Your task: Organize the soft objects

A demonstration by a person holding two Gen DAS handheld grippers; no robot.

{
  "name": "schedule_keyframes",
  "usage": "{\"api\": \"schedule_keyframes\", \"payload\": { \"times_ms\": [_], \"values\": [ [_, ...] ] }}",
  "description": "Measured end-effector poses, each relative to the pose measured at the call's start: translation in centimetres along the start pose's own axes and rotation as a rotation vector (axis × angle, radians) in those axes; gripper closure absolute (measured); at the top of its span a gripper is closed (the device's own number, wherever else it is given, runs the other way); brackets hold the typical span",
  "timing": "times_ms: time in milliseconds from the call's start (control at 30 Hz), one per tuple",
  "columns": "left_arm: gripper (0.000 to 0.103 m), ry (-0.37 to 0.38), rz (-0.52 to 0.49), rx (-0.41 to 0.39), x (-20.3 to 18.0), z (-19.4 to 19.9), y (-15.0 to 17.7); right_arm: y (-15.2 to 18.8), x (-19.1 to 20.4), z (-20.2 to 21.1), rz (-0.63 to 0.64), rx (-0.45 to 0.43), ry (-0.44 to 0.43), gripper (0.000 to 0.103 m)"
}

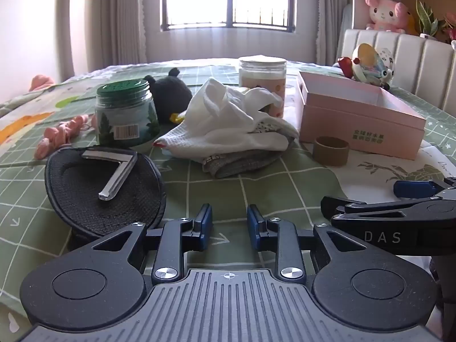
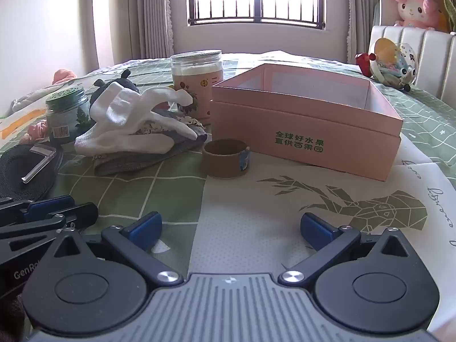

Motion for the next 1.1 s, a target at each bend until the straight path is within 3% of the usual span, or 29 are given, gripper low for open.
{"api": "schedule_keyframes", "payload": {
  "times_ms": [1100],
  "values": [
    [0.073,0.0,0.002,-0.006,0.02,0.16,-0.02,0.01,0.01,-0.09,-0.005,-0.001,-0.002,0.0]
  ]
}}
Point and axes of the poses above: each gripper's, at about its wrist camera, not at the fingertips, and z roughly against the way its jaws point, x to its left, y to its underside, the point moved 3 cm from there along -z, roughly the way its jaws point, and after that the axes turned 12 degrees about -x, right-handed, at the moved point
